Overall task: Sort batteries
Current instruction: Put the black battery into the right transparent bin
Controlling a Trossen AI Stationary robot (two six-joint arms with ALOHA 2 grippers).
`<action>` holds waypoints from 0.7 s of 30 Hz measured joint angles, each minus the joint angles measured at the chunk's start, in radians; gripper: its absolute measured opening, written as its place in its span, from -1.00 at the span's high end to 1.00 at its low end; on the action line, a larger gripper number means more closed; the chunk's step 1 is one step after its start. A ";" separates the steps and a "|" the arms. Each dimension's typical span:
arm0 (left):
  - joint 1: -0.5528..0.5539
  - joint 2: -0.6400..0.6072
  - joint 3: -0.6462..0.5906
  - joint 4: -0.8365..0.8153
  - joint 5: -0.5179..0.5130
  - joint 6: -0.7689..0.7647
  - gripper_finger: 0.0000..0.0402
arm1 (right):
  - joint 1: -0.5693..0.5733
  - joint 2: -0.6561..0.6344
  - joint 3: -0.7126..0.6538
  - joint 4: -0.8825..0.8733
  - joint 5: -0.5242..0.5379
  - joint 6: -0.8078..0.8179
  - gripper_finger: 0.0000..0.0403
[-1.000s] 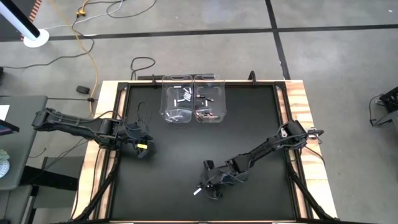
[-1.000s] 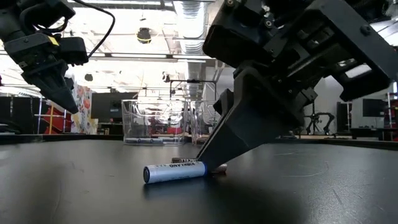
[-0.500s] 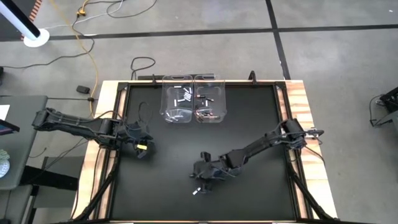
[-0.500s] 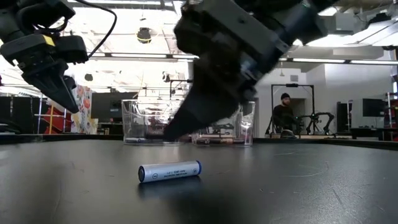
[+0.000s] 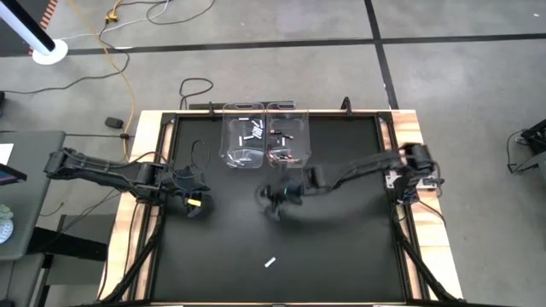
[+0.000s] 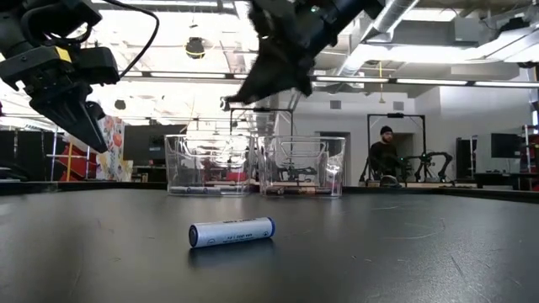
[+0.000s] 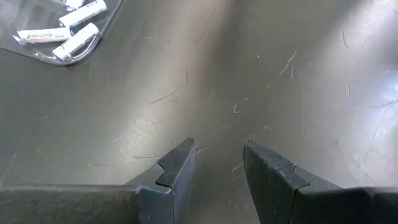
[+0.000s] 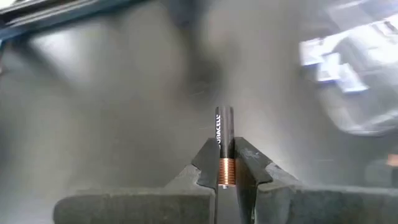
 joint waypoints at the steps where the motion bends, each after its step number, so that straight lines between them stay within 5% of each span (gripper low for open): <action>1: 0.000 0.000 0.000 0.001 0.000 0.000 0.34 | -0.028 -0.025 0.000 -0.012 0.000 0.000 0.80; 11: 0.000 0.000 0.000 0.010 0.000 -0.001 0.34 | -0.340 -0.107 0.000 -0.055 -0.095 0.011 0.80; 21: 0.001 0.001 0.000 0.029 -0.034 -0.002 0.34 | -0.492 0.107 0.166 -0.307 -0.196 -0.196 0.84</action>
